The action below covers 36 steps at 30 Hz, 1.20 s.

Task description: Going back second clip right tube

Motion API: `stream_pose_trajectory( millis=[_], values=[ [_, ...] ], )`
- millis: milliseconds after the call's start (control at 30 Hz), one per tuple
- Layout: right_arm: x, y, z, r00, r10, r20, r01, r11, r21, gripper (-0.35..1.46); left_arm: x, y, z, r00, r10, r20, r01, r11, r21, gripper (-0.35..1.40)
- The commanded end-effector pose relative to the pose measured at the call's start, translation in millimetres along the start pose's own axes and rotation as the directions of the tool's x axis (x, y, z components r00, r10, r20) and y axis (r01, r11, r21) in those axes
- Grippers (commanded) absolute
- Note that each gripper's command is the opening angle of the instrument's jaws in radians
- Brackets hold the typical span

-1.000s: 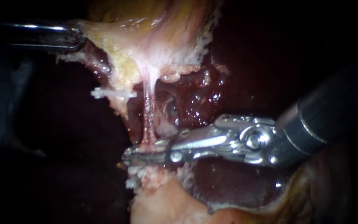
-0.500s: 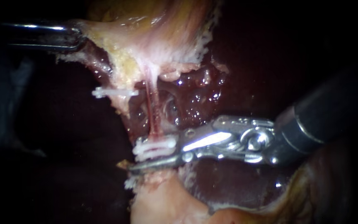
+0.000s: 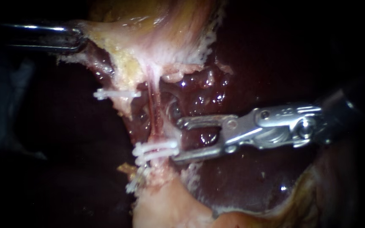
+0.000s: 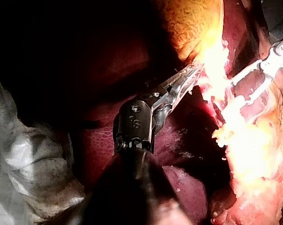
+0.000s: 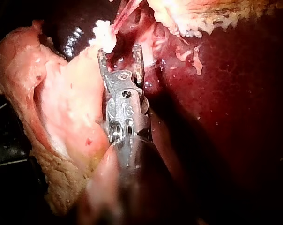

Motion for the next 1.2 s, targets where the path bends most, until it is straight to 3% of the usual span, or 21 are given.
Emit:
stream_pose_trajectory(
  millis=[33, 267, 400, 600, 900, 1200],
  values=[
    [0.2, 0.1, -1.1, 1.000, -0.008, 0.000, 0.008, 1.000, -0.005, 0.50, 0.0, 0.0, 0.0, 1.0000, 0.000, 0.000, 0.000, 1.000, -0.001, -0.35],
    [-0.1, 0.3, -6.2, 0.996, -0.087, 0.009, 0.087, 0.996, -0.037, 0.50, -0.1, 0.0, 0.1, 1.0000, 0.000, 0.000, 0.000, 1.000, 0.000, -0.35],
    [-0.3, 0.3, -7.5, 0.994, -0.109, 0.016, 0.109, 0.992, -0.058, 0.50, -0.2, -0.1, 0.3, 1.0000, 0.002, -0.001, -0.002, 1.000, 0.001, -0.35],
    [-0.5, 0.3, -7.8, 0.992, -0.123, 0.010, 0.123, 0.992, -0.016, 0.50, -1.5, -0.7, 2.0, 0.9999, 0.010, -0.010, -0.009, 1.000, 0.012, -0.35],
    [-0.5, 0.2, -7.8, 0.992, -0.123, 0.010, 0.123, 0.992, -0.013, 0.50, -4.2, -1.4, 5.6, 0.9994, 0.027, 0.021, -0.027, 1.000, 0.007, -0.35],
    [-0.4, 0.2, -7.7, 0.992, -0.123, 0.010, 0.123, 0.992, -0.013, 0.50, -4.3, -1.4, 6.1, 0.9994, 0.028, 0.022, -0.028, 1.000, 0.006, -0.35]
  ],
)
